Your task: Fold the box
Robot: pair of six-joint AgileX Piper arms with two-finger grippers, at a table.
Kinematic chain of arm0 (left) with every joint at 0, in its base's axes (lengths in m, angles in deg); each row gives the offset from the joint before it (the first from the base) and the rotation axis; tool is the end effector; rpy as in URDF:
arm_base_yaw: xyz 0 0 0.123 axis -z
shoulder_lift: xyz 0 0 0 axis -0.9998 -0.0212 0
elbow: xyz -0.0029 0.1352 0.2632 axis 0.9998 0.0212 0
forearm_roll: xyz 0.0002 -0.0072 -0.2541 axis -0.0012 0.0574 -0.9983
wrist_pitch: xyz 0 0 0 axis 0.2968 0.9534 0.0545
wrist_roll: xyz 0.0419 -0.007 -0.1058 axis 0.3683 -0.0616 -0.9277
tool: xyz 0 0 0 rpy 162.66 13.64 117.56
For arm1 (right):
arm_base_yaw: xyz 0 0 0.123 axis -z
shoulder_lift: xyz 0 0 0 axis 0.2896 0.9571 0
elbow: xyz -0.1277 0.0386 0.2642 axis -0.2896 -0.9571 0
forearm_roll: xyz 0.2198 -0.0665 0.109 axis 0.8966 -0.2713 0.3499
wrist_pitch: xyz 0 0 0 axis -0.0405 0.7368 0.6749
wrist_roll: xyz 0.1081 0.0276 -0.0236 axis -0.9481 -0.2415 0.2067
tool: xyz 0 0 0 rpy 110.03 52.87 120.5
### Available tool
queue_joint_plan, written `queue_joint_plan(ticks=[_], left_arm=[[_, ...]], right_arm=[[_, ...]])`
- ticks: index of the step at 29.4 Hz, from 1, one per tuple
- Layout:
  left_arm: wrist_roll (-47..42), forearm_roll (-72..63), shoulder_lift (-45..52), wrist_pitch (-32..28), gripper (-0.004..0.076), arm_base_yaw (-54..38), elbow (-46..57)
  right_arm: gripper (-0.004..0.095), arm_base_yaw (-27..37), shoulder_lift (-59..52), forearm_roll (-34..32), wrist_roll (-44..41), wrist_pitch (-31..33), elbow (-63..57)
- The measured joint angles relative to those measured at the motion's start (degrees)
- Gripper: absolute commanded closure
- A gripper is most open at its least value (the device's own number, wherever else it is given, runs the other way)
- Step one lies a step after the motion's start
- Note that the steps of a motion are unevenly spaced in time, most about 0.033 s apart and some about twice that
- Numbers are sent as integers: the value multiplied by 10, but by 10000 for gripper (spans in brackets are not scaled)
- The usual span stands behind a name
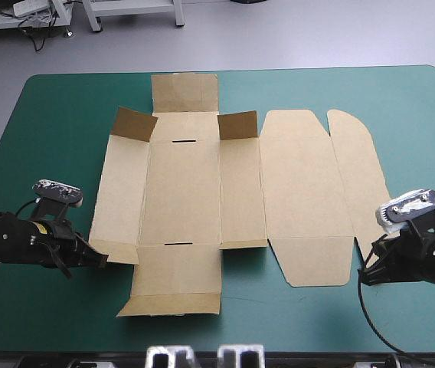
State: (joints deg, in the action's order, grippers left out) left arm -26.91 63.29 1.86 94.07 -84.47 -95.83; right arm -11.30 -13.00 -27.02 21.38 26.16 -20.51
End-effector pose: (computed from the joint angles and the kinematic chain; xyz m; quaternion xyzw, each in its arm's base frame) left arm 0.1501 -0.0268 0.3190 0.1597 0.9641 -0.0513 0.2056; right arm 0.1148 0.0242 0.3377 -0.1884 0.9286 0.0752 0.3109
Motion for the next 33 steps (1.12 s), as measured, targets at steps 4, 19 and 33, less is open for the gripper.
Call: queue_joint_plan(ticks=[4,19,33], left_arm=[[0,0,0,0,733,0,0],[5,-50,-12,-49,724,0,0],[78,-145,-233,-124,696,-7,-89]], right_arm=[[926,0,0,0,-5,0,0],[925,0,0,0,-13,0,0],[926,0,0,22,-13,-6,0]])
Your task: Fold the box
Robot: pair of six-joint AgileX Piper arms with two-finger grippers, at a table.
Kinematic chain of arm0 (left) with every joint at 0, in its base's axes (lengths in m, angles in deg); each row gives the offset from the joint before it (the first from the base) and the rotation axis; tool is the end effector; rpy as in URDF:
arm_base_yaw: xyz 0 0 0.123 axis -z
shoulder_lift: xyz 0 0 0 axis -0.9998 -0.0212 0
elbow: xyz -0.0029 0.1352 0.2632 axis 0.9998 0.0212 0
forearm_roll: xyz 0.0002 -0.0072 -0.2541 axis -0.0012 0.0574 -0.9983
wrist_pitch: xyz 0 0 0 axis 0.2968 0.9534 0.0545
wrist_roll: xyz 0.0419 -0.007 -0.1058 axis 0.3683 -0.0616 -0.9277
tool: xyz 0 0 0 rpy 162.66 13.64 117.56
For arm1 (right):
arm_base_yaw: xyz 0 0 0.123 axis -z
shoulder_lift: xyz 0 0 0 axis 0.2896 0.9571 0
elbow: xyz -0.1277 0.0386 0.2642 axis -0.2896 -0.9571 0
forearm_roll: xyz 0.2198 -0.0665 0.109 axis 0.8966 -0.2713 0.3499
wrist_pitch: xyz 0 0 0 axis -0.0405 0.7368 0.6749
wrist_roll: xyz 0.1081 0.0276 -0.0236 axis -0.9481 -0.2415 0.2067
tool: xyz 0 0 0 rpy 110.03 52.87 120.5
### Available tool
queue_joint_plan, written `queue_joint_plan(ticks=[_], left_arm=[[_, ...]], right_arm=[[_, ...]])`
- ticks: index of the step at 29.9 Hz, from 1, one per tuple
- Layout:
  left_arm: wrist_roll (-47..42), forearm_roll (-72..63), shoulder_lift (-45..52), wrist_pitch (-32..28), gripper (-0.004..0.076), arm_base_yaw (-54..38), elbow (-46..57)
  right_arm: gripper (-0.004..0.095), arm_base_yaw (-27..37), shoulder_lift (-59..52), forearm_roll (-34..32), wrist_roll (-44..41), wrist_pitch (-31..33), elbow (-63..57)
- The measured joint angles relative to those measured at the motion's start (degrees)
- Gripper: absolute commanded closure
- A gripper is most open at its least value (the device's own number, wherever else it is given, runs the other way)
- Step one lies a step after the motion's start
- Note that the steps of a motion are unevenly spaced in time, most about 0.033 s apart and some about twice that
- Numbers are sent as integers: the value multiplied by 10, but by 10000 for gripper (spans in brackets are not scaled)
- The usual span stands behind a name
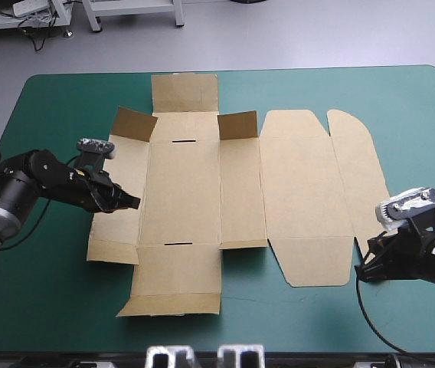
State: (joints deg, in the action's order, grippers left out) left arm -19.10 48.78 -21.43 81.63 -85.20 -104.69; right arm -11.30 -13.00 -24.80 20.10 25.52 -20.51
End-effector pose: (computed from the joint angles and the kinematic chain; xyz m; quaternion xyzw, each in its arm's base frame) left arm 0.2629 -0.0543 0.2958 0.1571 0.9534 -0.1510 0.2085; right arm 0.1159 0.0279 0.3398 -0.1750 0.9263 0.0956 0.3197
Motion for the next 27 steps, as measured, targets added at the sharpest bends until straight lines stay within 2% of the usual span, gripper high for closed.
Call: queue_joint_plan(ticks=[3,5,7,10,15,27], left_arm=[[-15,4,-18,0,611,-28,-31],[-18,3,-22,7,518,-56,-46],[-19,-2,-25,21,433,-93,-53],[-4,-21,-32,57,345,-147,-54],[40,-51,-56,106,331,-216,-54],[81,-99,-179,103,331,-232,-37]], right_arm=[[926,0,0,4,0,0,0],[926,0,0,4,0,-1,0],[926,0,0,4,0,-2,0],[925,0,0,4,0,-5,0],[926,0,0,4,0,-7,0],[926,0,0,4,8,-8,0]])
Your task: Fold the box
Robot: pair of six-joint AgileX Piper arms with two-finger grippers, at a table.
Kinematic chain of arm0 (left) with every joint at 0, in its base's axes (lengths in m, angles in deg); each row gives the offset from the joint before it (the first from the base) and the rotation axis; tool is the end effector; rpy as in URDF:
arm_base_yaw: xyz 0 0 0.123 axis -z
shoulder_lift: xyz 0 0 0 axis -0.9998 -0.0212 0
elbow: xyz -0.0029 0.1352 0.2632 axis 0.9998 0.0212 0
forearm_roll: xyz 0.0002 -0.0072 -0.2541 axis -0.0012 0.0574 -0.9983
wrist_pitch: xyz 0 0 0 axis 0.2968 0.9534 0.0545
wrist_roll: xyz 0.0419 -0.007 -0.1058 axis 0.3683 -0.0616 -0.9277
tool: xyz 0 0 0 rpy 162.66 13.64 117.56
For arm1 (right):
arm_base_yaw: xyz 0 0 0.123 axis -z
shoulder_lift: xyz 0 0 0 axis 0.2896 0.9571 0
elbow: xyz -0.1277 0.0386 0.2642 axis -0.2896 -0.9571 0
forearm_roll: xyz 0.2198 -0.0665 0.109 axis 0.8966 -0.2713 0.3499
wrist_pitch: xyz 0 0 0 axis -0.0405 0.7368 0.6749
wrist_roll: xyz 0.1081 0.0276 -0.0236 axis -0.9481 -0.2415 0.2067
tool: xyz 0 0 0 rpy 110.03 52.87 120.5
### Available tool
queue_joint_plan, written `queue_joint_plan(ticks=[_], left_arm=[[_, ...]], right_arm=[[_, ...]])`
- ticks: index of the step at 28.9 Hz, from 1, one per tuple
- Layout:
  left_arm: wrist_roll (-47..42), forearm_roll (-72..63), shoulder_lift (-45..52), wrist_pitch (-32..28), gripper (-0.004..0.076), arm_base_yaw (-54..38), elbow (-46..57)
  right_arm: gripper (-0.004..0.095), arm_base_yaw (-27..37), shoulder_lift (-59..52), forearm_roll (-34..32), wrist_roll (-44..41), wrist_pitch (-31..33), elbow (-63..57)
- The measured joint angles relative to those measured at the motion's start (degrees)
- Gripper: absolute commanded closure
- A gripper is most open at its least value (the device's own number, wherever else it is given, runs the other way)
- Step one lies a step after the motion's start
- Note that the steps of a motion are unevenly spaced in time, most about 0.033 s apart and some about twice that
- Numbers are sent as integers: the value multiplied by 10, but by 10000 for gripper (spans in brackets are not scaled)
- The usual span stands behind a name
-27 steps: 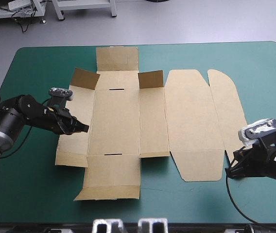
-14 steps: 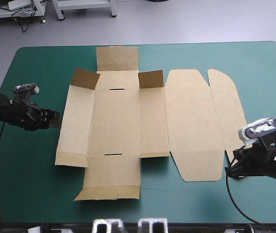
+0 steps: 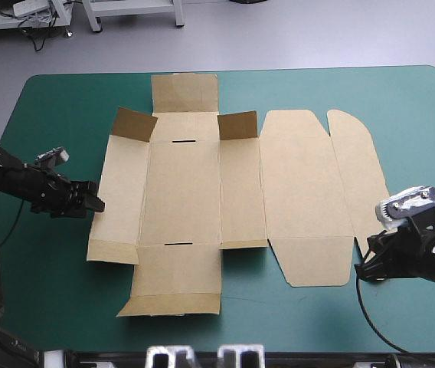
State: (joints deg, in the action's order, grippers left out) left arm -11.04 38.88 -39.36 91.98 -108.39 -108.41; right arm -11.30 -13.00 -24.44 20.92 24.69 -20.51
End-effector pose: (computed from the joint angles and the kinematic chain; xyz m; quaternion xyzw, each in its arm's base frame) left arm 0.3039 0.0472 0.2297 -0.0083 0.9652 -0.2468 0.0857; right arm 0.1173 0.0282 0.3409 -0.1796 0.9228 0.0941 0.3276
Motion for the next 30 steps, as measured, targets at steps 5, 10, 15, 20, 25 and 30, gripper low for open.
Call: queue_joint_plan(ticks=[5,10,15,20,25,30], left_arm=[[37,-29,-15,-3,331,1,38],[82,-75,-23,-5,331,2,61],[120,-127,-24,-6,331,6,61],[122,-117,-24,-9,332,14,61],[120,-111,-24,-11,332,20,61],[117,-100,-24,-11,332,51,61]], right_arm=[[926,0,0,0,1,0,0],[925,0,0,0,2,0,0],[926,0,0,0,4,0,0],[925,0,0,0,4,0,0],[926,0,0,0,4,0,0],[925,0,0,0,4,0,0]])
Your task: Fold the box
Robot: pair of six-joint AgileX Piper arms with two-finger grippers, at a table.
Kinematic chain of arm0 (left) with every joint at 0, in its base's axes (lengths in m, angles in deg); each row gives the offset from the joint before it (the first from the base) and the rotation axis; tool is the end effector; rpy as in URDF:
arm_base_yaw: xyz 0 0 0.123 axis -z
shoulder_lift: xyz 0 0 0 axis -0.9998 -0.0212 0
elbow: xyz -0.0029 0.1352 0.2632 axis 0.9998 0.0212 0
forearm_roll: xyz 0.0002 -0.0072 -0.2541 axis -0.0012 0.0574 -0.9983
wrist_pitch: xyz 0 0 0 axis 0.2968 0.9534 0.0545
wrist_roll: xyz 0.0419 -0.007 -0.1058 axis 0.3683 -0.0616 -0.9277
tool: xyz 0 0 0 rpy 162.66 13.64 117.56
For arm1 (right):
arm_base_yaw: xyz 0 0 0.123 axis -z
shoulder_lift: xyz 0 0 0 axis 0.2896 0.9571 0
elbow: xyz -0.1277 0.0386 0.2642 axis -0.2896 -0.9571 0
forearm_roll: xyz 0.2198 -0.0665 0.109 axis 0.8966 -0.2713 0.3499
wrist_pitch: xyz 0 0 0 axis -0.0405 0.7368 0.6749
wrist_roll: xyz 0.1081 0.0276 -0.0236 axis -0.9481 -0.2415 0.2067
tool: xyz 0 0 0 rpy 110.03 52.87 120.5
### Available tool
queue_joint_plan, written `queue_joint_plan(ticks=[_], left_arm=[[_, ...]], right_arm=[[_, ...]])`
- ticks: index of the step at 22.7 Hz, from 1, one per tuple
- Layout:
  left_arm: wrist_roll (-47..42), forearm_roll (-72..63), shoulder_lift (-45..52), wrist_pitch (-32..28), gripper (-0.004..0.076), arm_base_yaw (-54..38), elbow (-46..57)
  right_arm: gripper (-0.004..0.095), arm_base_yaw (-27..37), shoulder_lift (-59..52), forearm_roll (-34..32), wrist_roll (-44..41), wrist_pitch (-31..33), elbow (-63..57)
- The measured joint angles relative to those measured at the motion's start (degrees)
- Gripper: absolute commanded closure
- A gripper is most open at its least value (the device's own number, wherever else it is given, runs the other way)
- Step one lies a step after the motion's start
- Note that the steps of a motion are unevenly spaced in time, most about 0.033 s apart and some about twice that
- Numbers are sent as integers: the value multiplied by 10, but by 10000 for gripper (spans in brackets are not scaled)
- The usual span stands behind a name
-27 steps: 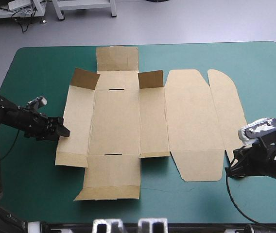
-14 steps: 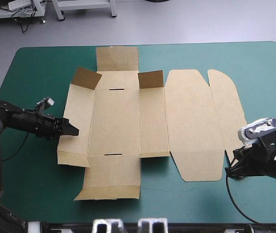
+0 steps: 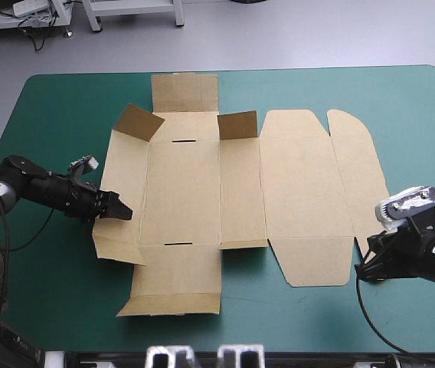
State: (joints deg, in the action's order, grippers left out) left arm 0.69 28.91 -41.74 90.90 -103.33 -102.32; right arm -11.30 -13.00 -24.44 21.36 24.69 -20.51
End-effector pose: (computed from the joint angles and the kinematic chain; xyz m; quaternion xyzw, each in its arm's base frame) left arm 0.3013 0.0042 0.2024 0.0677 0.9399 -0.3253 0.0786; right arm 0.1173 0.0282 0.3409 -0.1832 0.9221 0.0929 0.3279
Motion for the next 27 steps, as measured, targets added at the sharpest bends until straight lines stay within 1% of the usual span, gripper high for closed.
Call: queue_joint_plan(ticks=[3,5,6,7,8,9,11,15,19,21,23,27], left_arm=[[0,0,0,0,346,12,0],[-1,0,0,1,398,14,0],[-3,0,0,0,445,15,0],[-8,0,0,-2,573,15,0],[-19,0,0,-8,629,16,0],[-21,0,0,-11,732,16,0],[-3,-1,0,-12,730,16,0],[96,-26,0,-11,731,16,0],[126,-45,-3,-11,731,22,-25],[126,-41,-4,-2,731,34,-63],[127,-23,-4,7,731,59,-118],[126,54,-4,1,731,115,-215]], right_arm=[[925,0,0,0,0,0,0],[925,0,0,0,0,0,0],[926,0,0,0,0,0,0],[926,0,0,0,0,0,0],[926,0,0,0,0,0,0],[926,0,0,0,0,0,0],[926,0,0,0,0,0,0],[926,0,0,0,0,0,0],[926,0,0,0,0,-3,0],[926,0,0,0,0,-28,0],[926,0,0,4,0,-75,0],[926,0,0,20,0,-135,0]])
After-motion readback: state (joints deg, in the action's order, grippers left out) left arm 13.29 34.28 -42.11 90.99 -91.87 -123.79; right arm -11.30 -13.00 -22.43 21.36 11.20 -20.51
